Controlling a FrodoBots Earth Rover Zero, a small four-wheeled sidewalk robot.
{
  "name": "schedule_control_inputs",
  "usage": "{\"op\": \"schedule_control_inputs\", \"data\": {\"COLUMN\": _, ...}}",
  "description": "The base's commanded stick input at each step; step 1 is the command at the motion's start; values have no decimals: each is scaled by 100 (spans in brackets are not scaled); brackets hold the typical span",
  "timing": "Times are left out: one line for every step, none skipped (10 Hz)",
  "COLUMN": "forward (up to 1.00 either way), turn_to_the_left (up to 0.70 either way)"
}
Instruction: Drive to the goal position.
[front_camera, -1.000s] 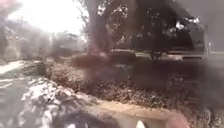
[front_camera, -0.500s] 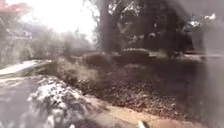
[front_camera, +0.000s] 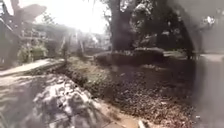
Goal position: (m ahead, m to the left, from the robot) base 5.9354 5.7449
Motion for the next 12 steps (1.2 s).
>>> {"op": "schedule_control_inputs", "data": {"forward": 0, "turn_to_the_left": 50}}
{"op": "schedule_control_inputs", "data": {"forward": 0, "turn_to_the_left": 50}}
{"op": "schedule_control_inputs", "data": {"forward": 0, "turn_to_the_left": 50}}
{"op": "schedule_control_inputs", "data": {"forward": 0, "turn_to_the_left": 50}}
{"op": "schedule_control_inputs", "data": {"forward": 0, "turn_to_the_left": 50}}
{"op": "schedule_control_inputs", "data": {"forward": 0, "turn_to_the_left": 50}}
{"op": "schedule_control_inputs", "data": {"forward": 0, "turn_to_the_left": 50}}
{"op": "schedule_control_inputs", "data": {"forward": 0, "turn_to_the_left": 50}}
{"op": "schedule_control_inputs", "data": {"forward": 0, "turn_to_the_left": 50}}
{"op": "schedule_control_inputs", "data": {"forward": 0, "turn_to_the_left": 50}}
{"op": "schedule_control_inputs", "data": {"forward": 0, "turn_to_the_left": 50}}
{"op": "schedule_control_inputs", "data": {"forward": 0, "turn_to_the_left": 50}}
